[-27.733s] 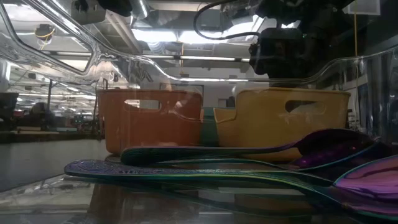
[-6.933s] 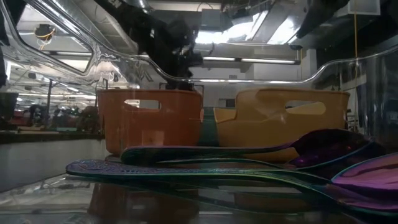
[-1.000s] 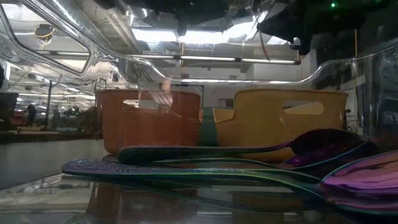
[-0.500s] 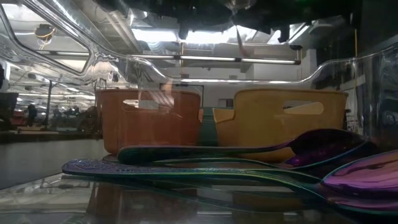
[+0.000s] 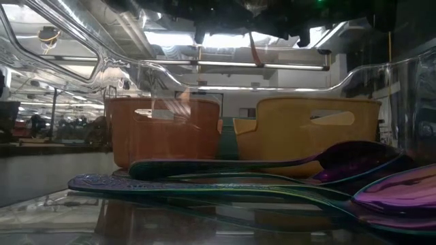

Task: Sort silverware by color (type)
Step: Put the orange spoon into the orange bin

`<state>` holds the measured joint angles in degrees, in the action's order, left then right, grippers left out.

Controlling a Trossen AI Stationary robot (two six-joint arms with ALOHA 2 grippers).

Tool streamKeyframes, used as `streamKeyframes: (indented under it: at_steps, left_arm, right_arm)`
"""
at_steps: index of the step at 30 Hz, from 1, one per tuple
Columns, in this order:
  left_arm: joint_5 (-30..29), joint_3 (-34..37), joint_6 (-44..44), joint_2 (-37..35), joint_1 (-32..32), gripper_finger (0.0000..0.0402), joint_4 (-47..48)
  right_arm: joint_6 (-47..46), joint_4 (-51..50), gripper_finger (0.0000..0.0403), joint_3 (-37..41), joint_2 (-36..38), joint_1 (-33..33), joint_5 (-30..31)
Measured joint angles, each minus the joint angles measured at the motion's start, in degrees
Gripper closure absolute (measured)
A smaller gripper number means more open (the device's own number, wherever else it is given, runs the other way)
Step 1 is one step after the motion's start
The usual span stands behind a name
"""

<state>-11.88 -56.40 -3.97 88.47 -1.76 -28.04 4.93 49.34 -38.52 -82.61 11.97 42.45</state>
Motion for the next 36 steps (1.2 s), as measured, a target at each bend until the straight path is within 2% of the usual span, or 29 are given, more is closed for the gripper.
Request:
streamKeyframes:
  at_steps: [17,23,31,36]
  left_arm:
    - [-2.60,0.00,0.00,0.00,0.04,0.0318,-1.66]
    - [-2.60,0.00,0.02,-0.02,0.04,0.0339,-1.45]
    - [-2.44,0.00,0.02,-0.02,0.11,0.0393,-1.45]
    - [-2.54,0.00,0.04,-0.02,0.07,0.0396,-1.45]
  right_arm:
    - [-0.11,-1.92,0.0403,0.00,-0.13,0.00,-0.52]
    - [-0.11,-1.24,0.0403,0.00,-0.09,0.02,-0.48]
    - [-0.16,-1.33,0.0403,0.00,-0.09,0.00,-0.51]
    - [-0.29,-1.31,0.0403,0.00,-0.07,0.00,-0.46]
